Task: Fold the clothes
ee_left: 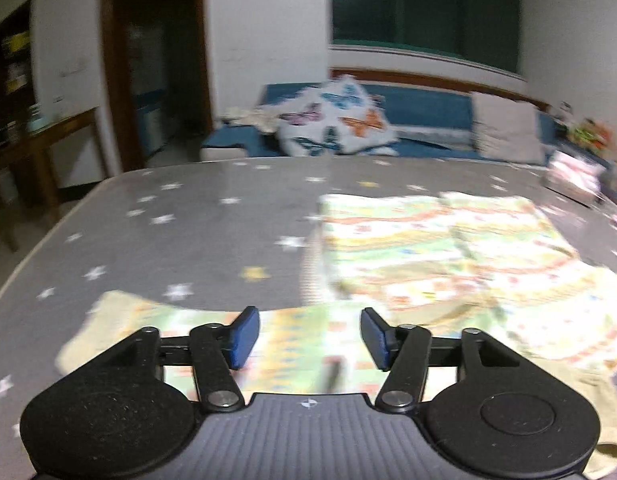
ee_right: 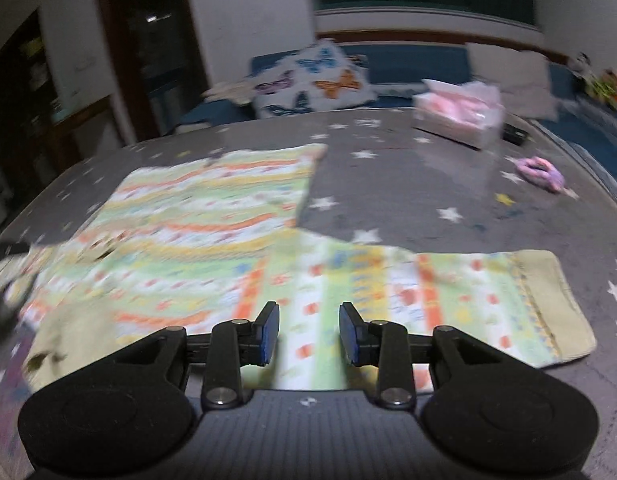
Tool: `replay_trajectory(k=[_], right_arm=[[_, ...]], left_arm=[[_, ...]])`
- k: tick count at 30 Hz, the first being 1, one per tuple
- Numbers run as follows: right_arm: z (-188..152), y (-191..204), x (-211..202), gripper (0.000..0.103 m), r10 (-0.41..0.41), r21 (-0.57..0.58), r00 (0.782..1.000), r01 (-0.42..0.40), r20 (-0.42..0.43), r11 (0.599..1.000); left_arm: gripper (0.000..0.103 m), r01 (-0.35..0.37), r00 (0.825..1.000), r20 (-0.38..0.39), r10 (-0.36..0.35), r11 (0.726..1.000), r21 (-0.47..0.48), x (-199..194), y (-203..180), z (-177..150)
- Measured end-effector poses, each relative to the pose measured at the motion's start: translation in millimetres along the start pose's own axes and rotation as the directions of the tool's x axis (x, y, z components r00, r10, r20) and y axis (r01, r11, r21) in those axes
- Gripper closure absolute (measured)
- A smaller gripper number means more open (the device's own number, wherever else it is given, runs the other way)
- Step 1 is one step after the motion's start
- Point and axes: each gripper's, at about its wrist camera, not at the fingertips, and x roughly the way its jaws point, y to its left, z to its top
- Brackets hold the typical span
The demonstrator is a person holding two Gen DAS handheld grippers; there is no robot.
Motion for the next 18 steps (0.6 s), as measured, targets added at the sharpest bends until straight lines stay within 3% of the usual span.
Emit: replay_trajectory(k=[2,8,10,18], right_arm=[[3,-8,9,0.065,-0.034,-0.001,0.999,0.034,0.013,0.999],[3,-34,24,0.063,-0.09,0.045,0.996,0.09,0.012,0.995],[2,-44,20,0.057,-0.111,0.064,0.994,0.11,0.021,0.992],[-10,-93,3,0.056,-0.232,0.135,0.972,0.224,0.042,0.965]], left_arm=[[0.032,0.048,0.999,-0.001,-0.048,0.998,0.033,2,-22,2],[0.01,0.168,0.986,-0.009,-0.169,0.976,0.141,4,-83,5],[0.006,0.2,0.98,-0.01,-0.201,0.966,0.162,3,-99,8],[0.002,0.282,0.959,-0.039,-0.281,0.929,0.241,13,-150,12]])
